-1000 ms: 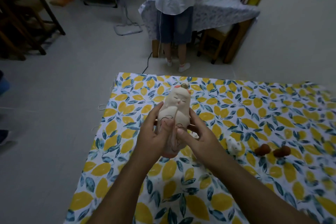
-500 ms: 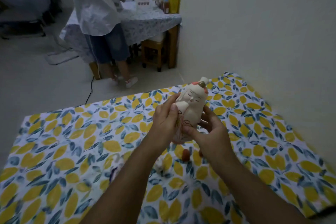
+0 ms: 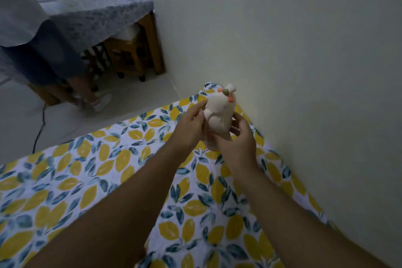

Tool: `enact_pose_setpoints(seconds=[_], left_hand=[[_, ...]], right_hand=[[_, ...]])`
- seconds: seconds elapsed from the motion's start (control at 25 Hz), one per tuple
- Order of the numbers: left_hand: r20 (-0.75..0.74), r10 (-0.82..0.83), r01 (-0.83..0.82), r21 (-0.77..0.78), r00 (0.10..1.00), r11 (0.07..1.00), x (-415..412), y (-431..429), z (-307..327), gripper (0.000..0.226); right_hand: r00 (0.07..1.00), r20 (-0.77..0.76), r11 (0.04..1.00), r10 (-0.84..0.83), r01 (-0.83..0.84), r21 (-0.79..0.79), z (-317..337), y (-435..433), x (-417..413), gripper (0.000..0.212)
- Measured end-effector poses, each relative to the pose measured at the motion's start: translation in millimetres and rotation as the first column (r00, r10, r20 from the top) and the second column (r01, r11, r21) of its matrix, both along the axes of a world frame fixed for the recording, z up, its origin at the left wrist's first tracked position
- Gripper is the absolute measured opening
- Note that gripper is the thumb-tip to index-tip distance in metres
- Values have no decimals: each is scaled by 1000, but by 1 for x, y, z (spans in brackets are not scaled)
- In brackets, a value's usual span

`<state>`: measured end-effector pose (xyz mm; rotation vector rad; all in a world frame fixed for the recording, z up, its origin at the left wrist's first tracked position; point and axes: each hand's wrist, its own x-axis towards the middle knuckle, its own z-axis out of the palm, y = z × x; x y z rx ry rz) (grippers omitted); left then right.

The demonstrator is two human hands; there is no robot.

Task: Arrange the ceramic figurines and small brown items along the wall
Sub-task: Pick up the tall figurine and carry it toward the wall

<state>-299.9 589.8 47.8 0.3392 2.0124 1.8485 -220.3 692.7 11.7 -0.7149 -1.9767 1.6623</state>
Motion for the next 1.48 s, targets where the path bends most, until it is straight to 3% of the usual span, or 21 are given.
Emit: enact_pose_setpoints(seconds=[0.36,0.92,1.04,1.16,1.36,1.48], left_hand=[[-45,-33,29,-78,998,997,-84,80,-45,33],[-125,-63,51,-94,990,994,-86,77,-71,31],[-142,-34,7,-189,989,982,-84,71,-72,39],[-235,-10,-71,-334,972,940,-66,48,-71,49],[-401,-75,-151,-503,913,851,-14,-30,-52,52],[-452,-61,-233,-566,890,791,27,-102,-40,52]], right_hand=[[993,-39,993,-112,114,40,-56,65,-76,71],[997,-35,994,-65,67,87,-80,68,-78,69],[999,23,982,-47,41,186,-72,70,-72,67],[983,137,915,-123,59,399,-63,66,-52,67],[938,347,765,23,-240,597,-37,12,-10,63],[859,489,646,152,-461,609,-23,-49,13,64]])
